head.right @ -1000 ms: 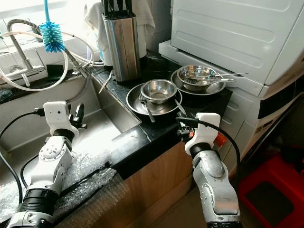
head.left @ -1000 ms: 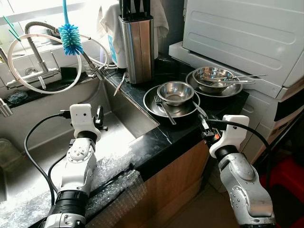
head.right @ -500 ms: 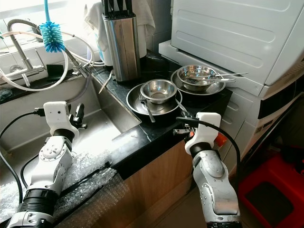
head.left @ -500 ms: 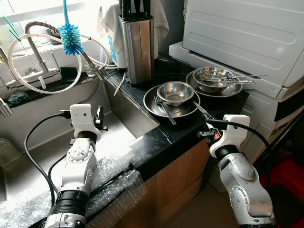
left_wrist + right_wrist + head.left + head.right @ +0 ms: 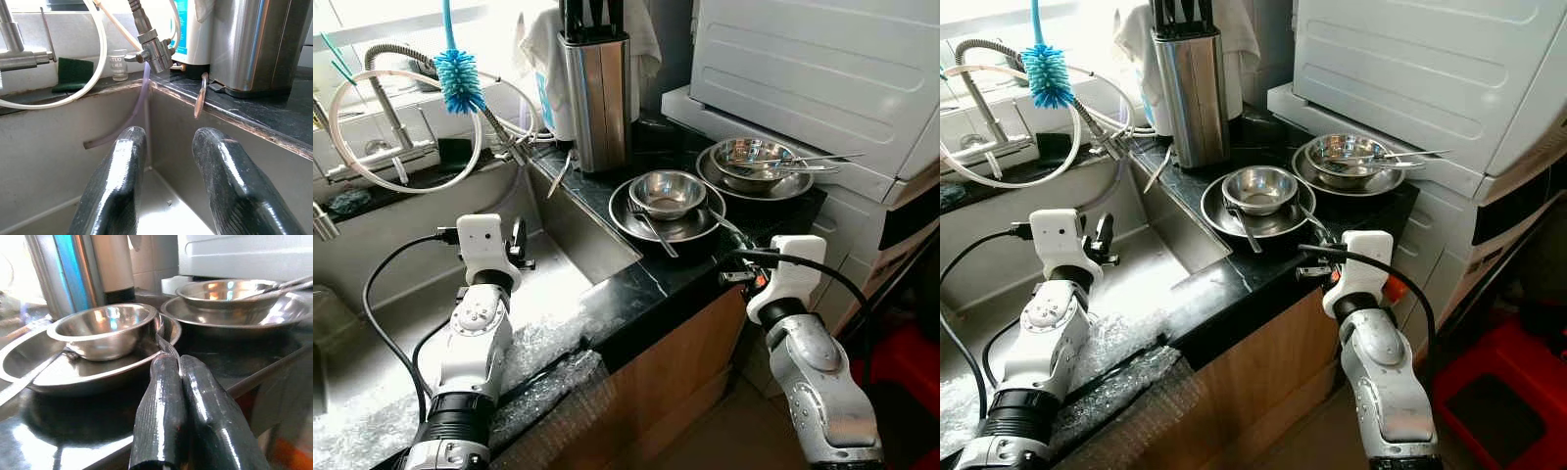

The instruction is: Kitchen organization

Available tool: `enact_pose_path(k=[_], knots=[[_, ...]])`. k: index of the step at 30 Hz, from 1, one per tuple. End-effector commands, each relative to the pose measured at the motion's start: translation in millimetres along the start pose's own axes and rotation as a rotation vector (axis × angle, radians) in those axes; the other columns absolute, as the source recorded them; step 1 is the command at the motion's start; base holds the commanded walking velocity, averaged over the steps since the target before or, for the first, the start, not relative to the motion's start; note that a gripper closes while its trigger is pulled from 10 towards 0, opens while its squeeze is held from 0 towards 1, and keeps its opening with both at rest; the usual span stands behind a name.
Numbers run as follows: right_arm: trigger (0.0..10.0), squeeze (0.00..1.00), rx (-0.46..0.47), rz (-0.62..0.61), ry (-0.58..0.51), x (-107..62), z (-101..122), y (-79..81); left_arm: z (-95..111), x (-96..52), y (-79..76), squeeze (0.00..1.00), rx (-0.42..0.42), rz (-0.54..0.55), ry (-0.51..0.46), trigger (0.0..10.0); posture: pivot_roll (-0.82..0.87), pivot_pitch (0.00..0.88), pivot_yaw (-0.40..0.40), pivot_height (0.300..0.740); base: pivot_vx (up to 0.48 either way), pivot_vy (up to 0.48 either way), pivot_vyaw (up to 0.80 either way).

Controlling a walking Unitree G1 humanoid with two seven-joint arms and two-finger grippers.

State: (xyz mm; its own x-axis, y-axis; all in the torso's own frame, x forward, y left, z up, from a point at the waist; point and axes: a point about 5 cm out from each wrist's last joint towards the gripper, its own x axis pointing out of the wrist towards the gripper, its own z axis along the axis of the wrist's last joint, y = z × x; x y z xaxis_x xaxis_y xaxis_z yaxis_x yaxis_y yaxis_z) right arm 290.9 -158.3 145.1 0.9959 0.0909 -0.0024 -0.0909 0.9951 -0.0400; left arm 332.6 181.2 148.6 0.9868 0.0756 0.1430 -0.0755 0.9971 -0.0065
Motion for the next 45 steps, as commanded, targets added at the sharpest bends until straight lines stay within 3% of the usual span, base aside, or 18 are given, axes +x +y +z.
enact_pose_path(k=[1,4,13,16,20,22,25,36,45], knots=[[10.0,0.00,-0.073,-0.030,0.007,2.5,3,0.9,-11,-3.7,-1.7,0.00,0.000,0.004,0.036,10.0,-0.21,0.000,0.032,0.740,0.000,0.000,0.00],[10.0,0.00,-0.110,-0.019,0.001,3.1,5,5.1,-11,-3.8,-2.3,0.00,-0.002,0.003,0.037,10.0,-0.21,0.000,0.030,0.740,0.000,0.000,0.00],[10.0,0.00,-0.094,-0.018,-0.019,3.8,8,7.1,-12,-4.2,-1.3,0.00,-0.001,0.007,0.037,10.0,-0.21,0.000,0.028,0.740,0.000,0.000,0.00],[10.0,0.00,0.027,-0.098,-0.039,3.8,11,2.2,-12,-4.2,-1.7,0.00,-0.001,0.007,0.036,10.0,-0.21,0.000,0.028,0.740,0.000,0.000,0.00],[10.0,0.00,0.110,-0.141,-0.055,3.5,13,-0.4,-12,-4.1,-1.8,0.00,-0.001,0.006,0.036,10.0,-0.21,0.000,0.028,0.740,0.000,0.000,0.00],[10.0,0.00,0.206,-0.187,-0.078,3.3,16,-3.2,-12,-4.1,-2.1,0.00,0.000,0.004,0.035,10.0,-0.21,0.000,0.028,0.740,0.000,0.000,0.00],[10.0,0.00,0.222,-0.196,-0.099,3.8,20,-3.6,-12,-4.4,-2.8,0.00,0.003,0.002,0.034,10.0,-0.21,0.000,0.027,0.740,0.000,0.000,0.00],[10.0,0.00,0.239,-0.074,-0.108,6.3,24,12.9,-11,-4.3,-2.9,0.00,0.019,-0.002,0.029,10.0,-0.21,0.000,0.026,0.740,0.000,0.000,0.00],[10.0,0.00,0.252,0.157,-0.177,2.5,40,39.0,-9,-4.1,-5.2,0.00,0.043,-0.013,0.013,10.0,-0.21,0.000,0.023,0.740,0.000,0.000,0.00]])
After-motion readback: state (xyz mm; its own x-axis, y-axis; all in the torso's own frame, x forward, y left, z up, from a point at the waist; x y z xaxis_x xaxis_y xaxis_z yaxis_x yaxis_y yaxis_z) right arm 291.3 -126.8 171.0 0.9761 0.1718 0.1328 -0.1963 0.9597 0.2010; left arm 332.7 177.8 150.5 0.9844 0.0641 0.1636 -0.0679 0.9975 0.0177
